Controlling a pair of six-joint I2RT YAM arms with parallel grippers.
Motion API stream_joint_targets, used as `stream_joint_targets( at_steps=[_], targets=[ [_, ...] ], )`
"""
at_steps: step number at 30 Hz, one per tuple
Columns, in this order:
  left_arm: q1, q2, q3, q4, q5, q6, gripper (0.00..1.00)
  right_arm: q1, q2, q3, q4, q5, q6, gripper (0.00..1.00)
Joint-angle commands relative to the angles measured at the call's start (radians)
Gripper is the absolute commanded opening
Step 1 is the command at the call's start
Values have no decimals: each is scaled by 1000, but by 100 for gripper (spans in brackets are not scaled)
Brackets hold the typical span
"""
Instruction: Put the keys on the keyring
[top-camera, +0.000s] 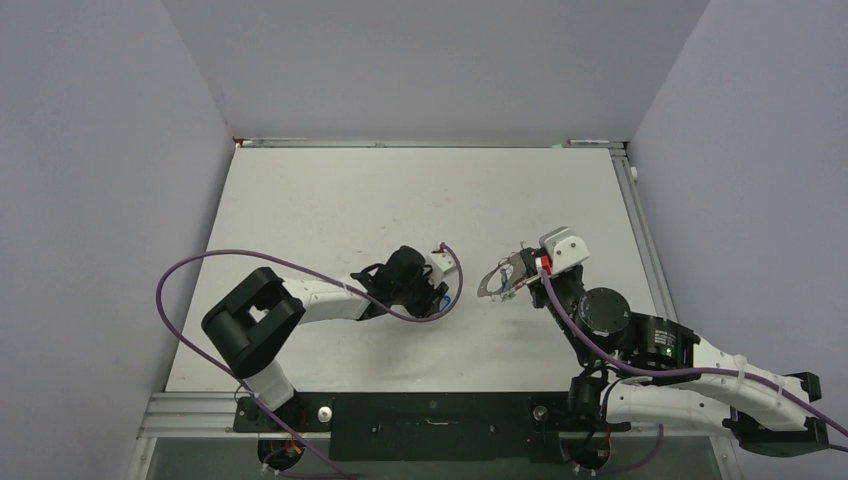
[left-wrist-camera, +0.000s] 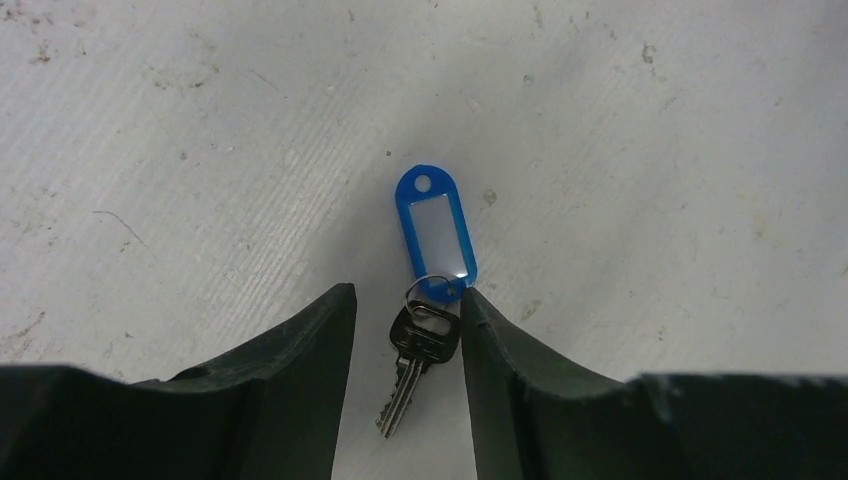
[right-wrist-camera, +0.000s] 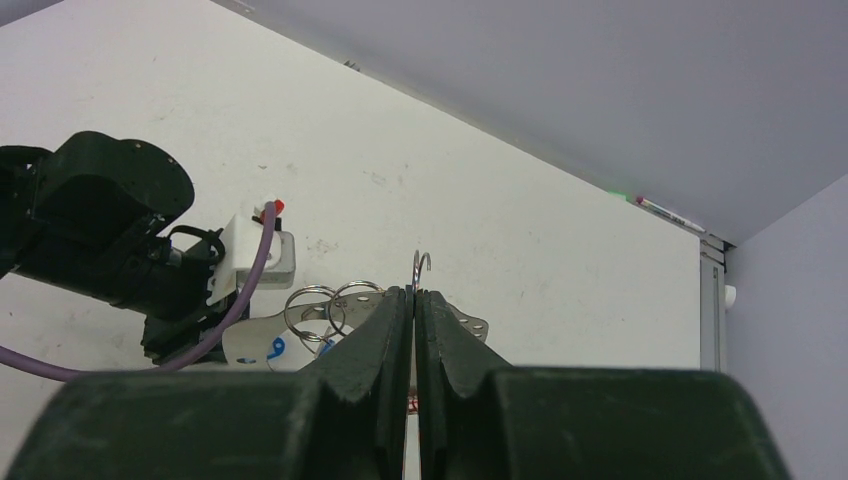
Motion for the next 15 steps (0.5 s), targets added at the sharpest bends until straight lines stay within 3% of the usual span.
stream_joint_targets(
  at_steps=[1, 4, 9, 15],
  targets=[
    [4, 33, 61, 16, 12, 56, 39, -7, -16, 12, 32, 14, 5, 5],
    [4, 50, 74, 2, 14, 67, 36, -7, -20, 10, 26, 11, 11, 5],
    [4, 81, 93, -18, 22, 73, 21, -8, -25, 9, 17, 5, 23, 5],
    [4, 80, 97, -55, 13, 75, 21, -8, -33, 9, 8, 5, 28, 5]
  ],
)
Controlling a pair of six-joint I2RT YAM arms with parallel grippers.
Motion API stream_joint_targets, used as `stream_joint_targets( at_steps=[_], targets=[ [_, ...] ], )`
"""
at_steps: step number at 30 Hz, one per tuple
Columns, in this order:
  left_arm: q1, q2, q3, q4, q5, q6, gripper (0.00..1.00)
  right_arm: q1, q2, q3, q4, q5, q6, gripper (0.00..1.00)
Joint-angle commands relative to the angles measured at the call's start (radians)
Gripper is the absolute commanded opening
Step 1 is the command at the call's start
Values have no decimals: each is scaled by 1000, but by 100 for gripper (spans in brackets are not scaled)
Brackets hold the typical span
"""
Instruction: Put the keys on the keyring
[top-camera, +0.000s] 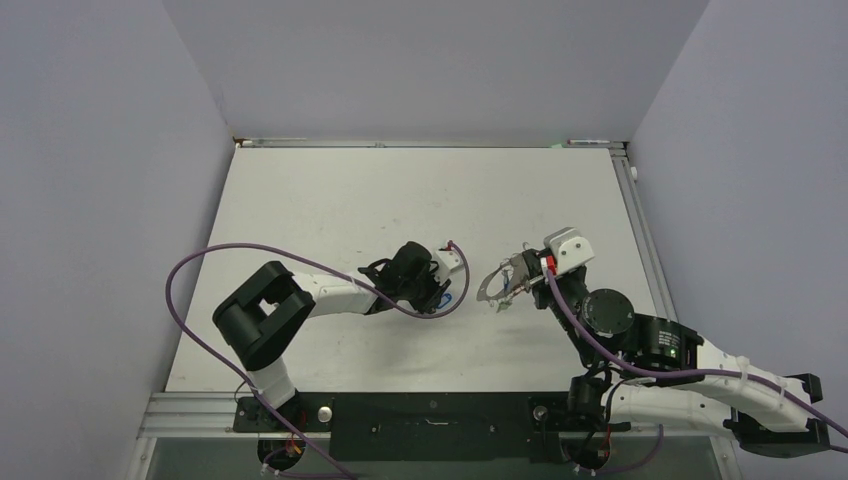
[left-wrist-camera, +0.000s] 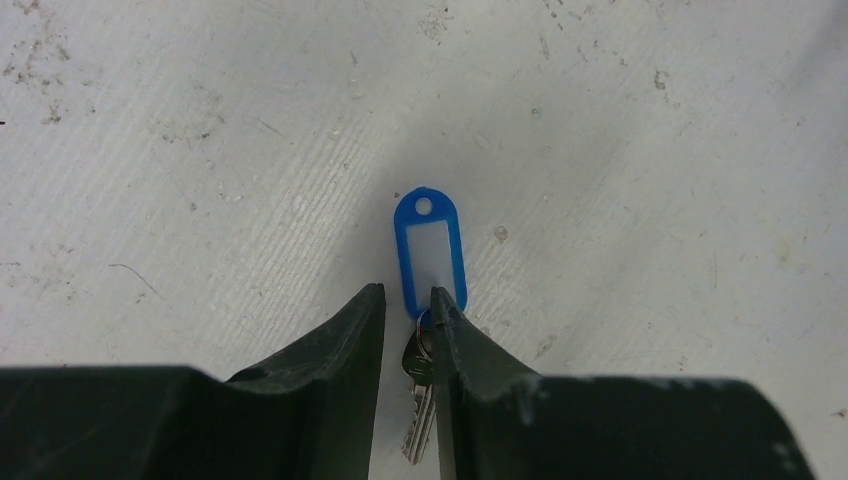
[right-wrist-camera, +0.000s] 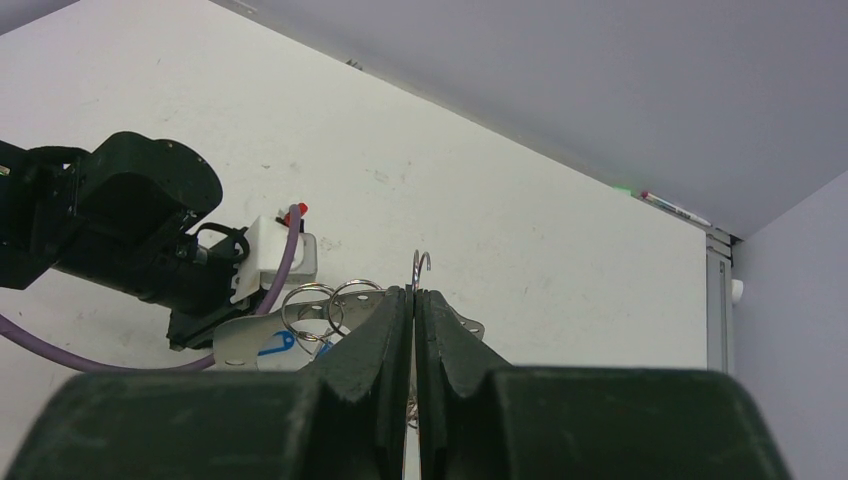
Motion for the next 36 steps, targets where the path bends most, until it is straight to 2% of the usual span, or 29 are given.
stream_joint_targets(
  at_steps=[1, 6, 14, 21, 36],
  targets=[
    [5, -3, 23, -35, 12, 14, 22, -8, -18, 9, 24, 7, 7, 5],
    [4, -38, 12, -44, 19, 2, 28, -7, -11, 10, 22, 4, 10, 5],
    [0, -89, 3, -60, 6, -24, 31, -8, -3, 14, 20, -2, 15, 5],
    [-1, -111, -9, -68, 7, -31, 29, -7, 8, 20, 23, -5, 14, 5],
    [0, -18, 14, -65, -21, -30, 26, -7, 16, 21, 24, -14, 15, 5]
  ],
)
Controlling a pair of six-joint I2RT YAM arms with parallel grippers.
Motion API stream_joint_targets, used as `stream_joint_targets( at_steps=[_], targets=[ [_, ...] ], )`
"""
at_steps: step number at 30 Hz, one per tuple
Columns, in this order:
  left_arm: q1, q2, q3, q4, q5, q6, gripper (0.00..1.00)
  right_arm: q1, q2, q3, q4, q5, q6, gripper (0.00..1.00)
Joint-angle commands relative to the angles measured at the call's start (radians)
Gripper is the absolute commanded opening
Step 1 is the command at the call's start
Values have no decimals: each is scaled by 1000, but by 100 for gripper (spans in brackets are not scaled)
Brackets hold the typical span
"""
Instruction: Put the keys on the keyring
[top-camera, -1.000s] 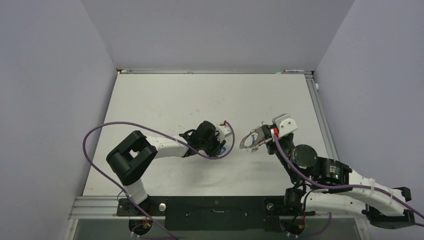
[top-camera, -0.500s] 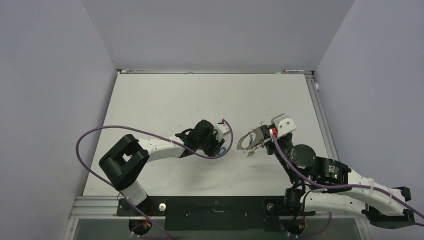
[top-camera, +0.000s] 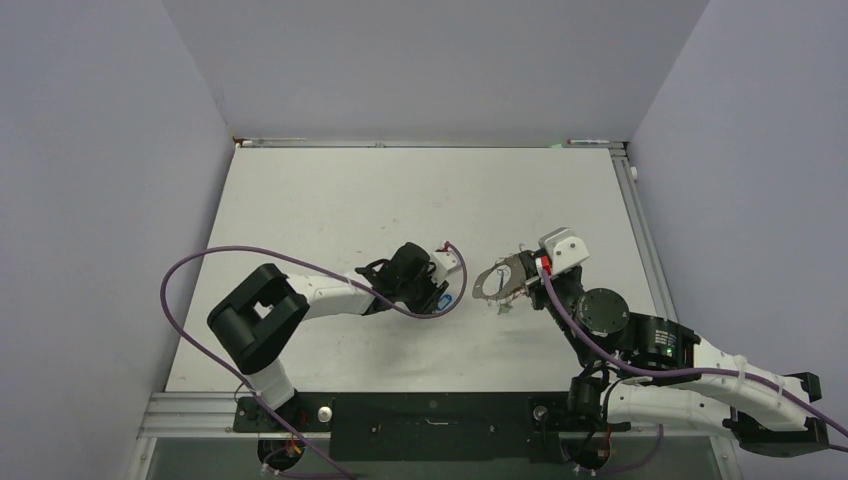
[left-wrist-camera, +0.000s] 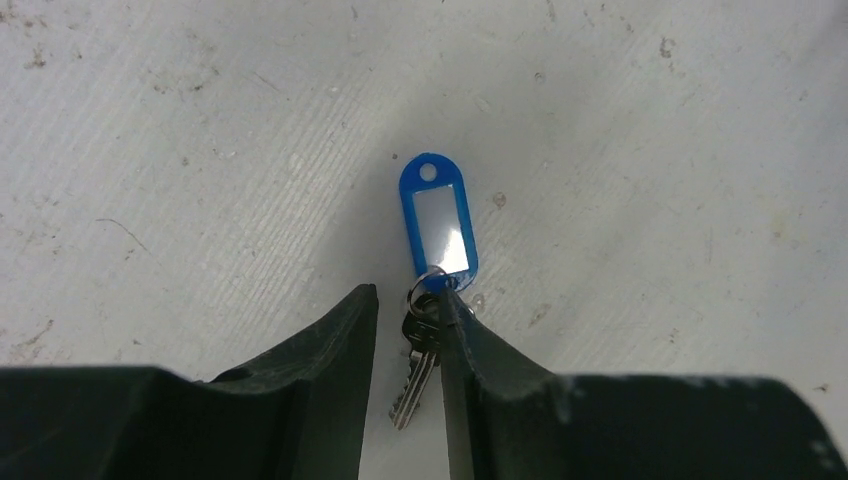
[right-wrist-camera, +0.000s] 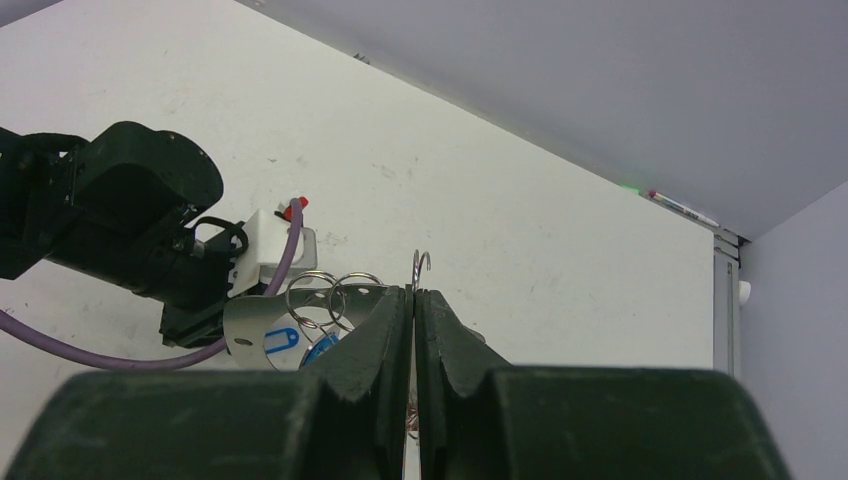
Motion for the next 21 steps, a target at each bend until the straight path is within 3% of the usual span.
stream_joint_targets(
  at_steps=[1, 12, 21],
  targets=[
    [0, 22, 22, 5, -14, -2, 26, -7, 3, 20, 31, 0, 6, 5],
    [1, 36, 18, 32, -10, -5, 16, -8, -6, 15, 23, 1, 7, 5],
    [-1, 49, 10, 72, 12, -35, 22, -7, -15, 14, 13, 2, 13, 5]
  ],
)
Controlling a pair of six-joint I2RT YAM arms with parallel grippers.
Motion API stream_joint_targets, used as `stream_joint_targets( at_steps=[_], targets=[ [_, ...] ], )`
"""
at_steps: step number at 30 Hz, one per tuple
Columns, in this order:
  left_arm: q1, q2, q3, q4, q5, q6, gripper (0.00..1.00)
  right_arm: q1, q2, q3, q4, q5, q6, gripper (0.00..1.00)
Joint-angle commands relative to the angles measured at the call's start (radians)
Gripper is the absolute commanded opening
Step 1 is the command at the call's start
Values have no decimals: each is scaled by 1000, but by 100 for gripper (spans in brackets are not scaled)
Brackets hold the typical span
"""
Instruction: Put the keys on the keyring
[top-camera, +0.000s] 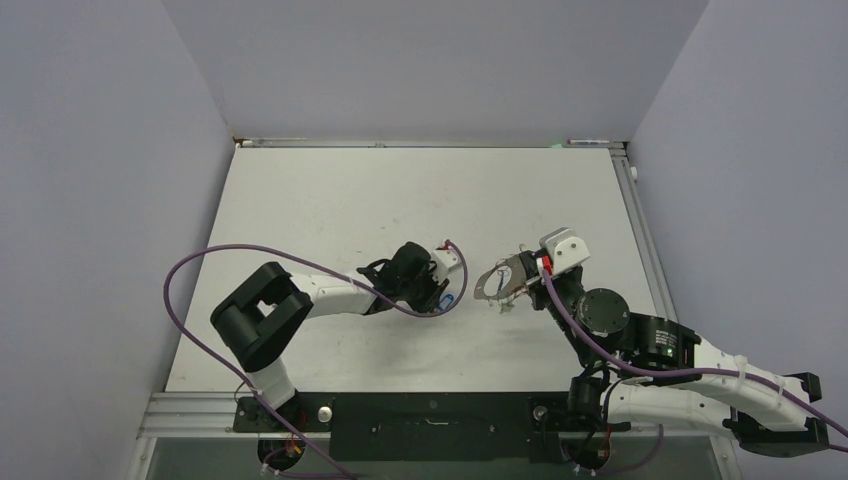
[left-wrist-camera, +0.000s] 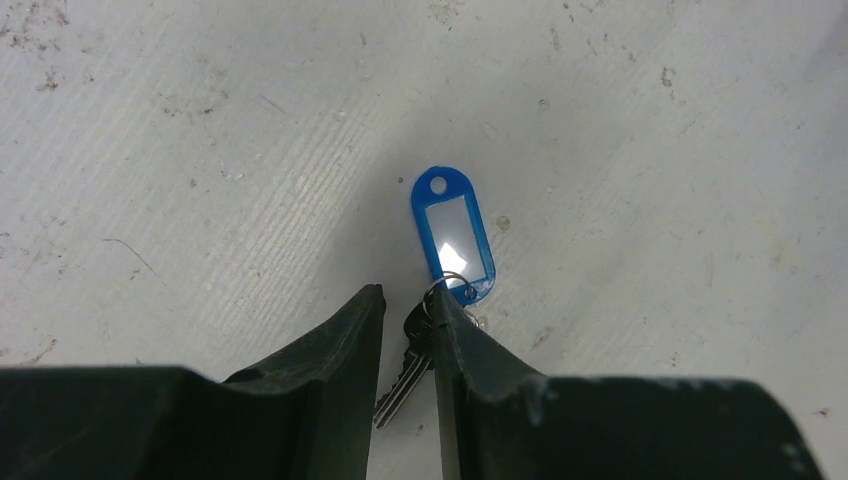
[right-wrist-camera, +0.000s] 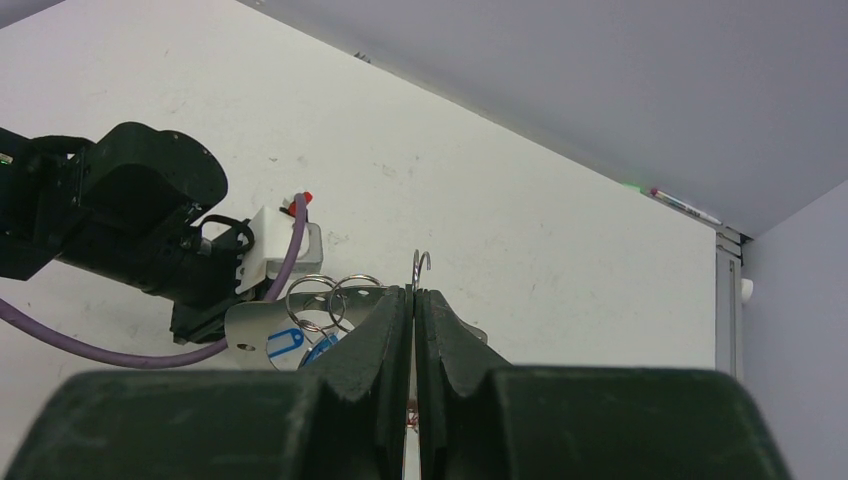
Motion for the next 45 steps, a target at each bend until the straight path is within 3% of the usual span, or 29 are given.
stream_joint_targets(
  at_steps=[1, 5, 10, 16, 32, 45],
  targets=[
    [0, 27, 7, 28, 14, -25, 22, -8, -13, 14, 14, 3, 8, 5],
    [-2, 37, 5, 33, 4, -28, 16, -8, -17, 11, 13, 5, 10, 5],
    [-3, 45, -6, 67, 2, -37, 0, -7, -20, 11, 11, 5, 10, 5],
    [3, -8, -52, 132, 57, -64, 0, -7, -27, 12, 5, 8, 10, 5],
    [6, -252, -134, 114, 67, -86, 0, -8, -19, 21, 16, -1, 1, 5],
    [-1, -473, -192, 67, 38, -59, 0, -8, -4, -10, 92, -119, -60, 5]
  ],
)
